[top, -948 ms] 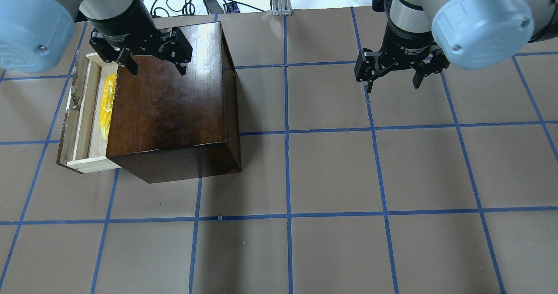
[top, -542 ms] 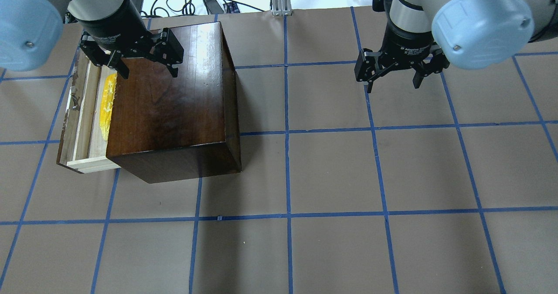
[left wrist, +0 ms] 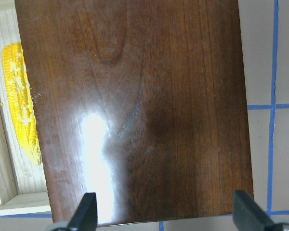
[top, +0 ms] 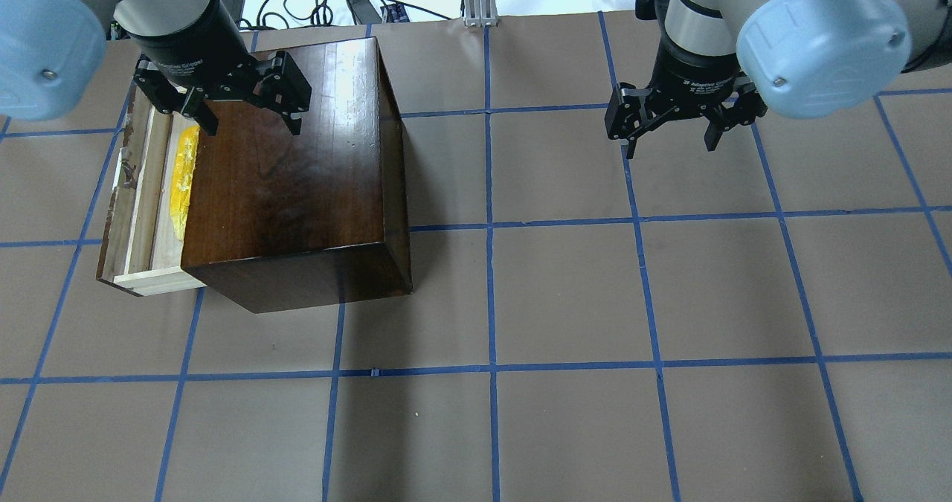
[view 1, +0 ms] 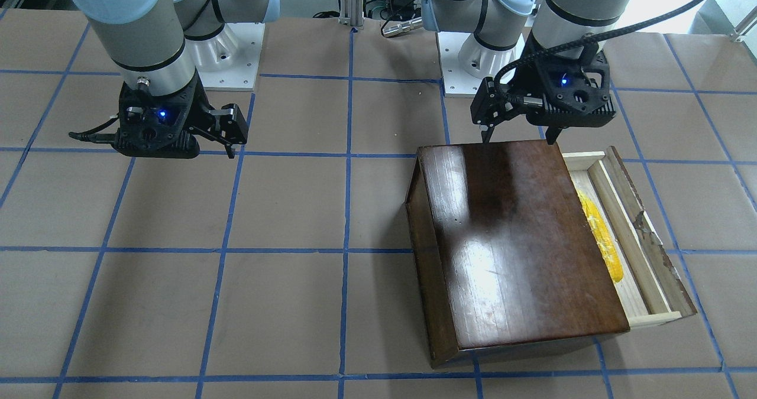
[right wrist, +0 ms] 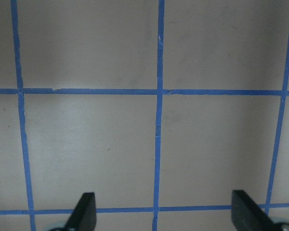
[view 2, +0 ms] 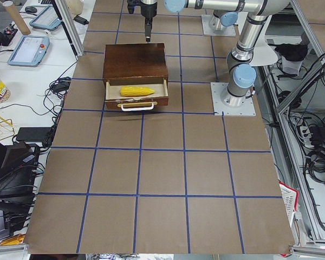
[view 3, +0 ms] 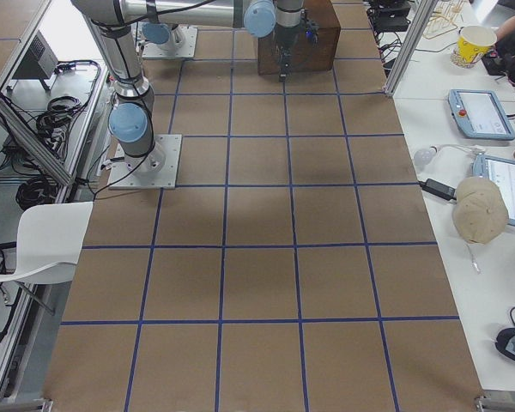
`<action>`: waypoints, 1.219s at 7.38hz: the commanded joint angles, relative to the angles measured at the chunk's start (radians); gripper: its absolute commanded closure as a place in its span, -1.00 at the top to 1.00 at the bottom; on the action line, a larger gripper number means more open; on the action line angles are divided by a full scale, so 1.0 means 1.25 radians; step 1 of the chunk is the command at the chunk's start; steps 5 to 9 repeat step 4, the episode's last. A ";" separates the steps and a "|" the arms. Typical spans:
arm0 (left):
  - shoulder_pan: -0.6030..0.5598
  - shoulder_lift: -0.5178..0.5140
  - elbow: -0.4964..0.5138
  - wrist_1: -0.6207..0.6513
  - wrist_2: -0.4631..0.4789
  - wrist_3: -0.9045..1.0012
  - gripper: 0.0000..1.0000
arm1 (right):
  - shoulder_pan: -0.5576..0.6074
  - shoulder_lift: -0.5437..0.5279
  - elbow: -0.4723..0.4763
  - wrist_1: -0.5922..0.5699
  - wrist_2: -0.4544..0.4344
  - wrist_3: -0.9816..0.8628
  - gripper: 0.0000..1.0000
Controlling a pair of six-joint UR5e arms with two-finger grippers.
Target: Open drawer and put corn inside
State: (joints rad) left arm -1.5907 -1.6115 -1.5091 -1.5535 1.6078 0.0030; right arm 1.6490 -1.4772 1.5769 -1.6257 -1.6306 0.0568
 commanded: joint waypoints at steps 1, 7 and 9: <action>-0.001 -0.002 0.002 -0.005 0.000 -0.001 1.00 | 0.000 0.000 0.000 0.000 0.000 0.000 1.00; -0.001 -0.002 0.005 -0.015 -0.003 -0.004 1.00 | 0.000 -0.001 0.000 0.000 0.000 0.000 1.00; -0.001 -0.002 0.005 -0.015 -0.003 -0.004 1.00 | 0.000 -0.001 0.000 0.000 0.000 0.000 1.00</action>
